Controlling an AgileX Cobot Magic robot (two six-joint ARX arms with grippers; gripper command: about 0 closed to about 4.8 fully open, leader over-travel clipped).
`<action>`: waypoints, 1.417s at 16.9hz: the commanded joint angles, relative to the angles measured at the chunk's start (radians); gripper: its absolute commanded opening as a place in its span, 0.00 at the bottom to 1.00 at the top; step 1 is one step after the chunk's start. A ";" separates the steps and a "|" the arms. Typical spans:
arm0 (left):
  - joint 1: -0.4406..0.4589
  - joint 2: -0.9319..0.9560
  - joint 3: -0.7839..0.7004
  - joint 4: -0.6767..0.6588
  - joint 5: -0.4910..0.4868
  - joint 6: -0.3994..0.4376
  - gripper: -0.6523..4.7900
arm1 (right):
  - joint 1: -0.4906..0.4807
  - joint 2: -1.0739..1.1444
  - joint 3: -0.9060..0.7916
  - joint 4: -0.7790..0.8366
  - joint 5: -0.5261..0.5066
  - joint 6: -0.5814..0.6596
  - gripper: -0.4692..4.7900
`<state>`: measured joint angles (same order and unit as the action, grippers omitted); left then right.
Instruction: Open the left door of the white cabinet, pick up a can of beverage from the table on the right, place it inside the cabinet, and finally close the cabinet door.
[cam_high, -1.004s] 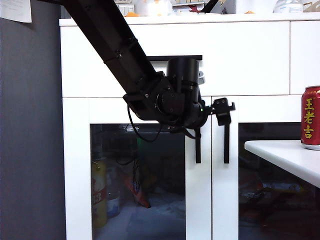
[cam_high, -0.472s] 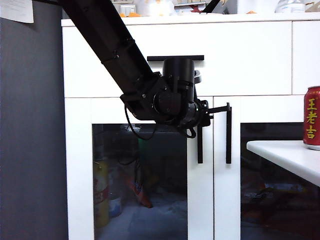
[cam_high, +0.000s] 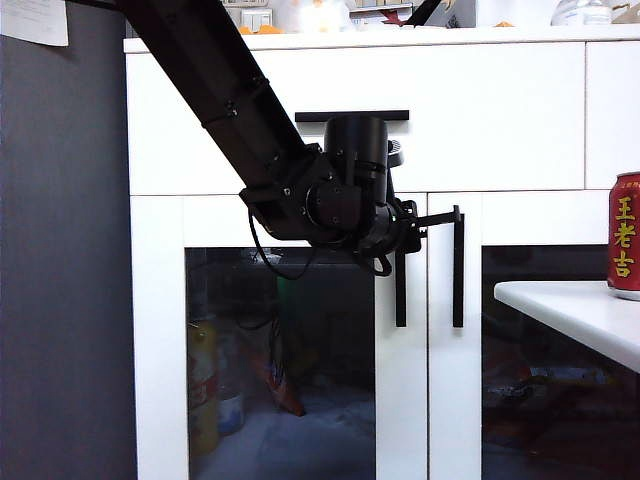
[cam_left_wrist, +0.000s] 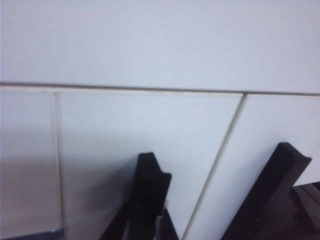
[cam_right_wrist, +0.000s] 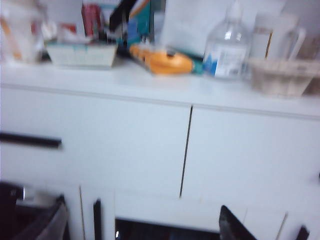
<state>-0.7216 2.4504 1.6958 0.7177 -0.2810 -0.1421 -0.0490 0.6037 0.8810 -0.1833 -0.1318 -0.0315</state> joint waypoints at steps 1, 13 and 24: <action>-0.013 -0.004 0.007 0.016 0.058 -0.030 0.11 | 0.000 -0.002 0.004 0.049 0.000 0.001 0.83; -0.021 -0.004 -0.074 0.079 0.057 -0.030 0.11 | 0.005 0.005 0.004 -0.001 -0.055 0.005 0.83; -0.033 -0.206 -0.488 0.317 -0.018 -0.030 0.11 | 0.109 0.401 0.019 0.237 -0.253 0.059 0.83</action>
<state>-0.7547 2.2761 1.2518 1.0309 -0.2779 -0.1299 0.0383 0.9688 0.8848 -0.0311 -0.3679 0.0013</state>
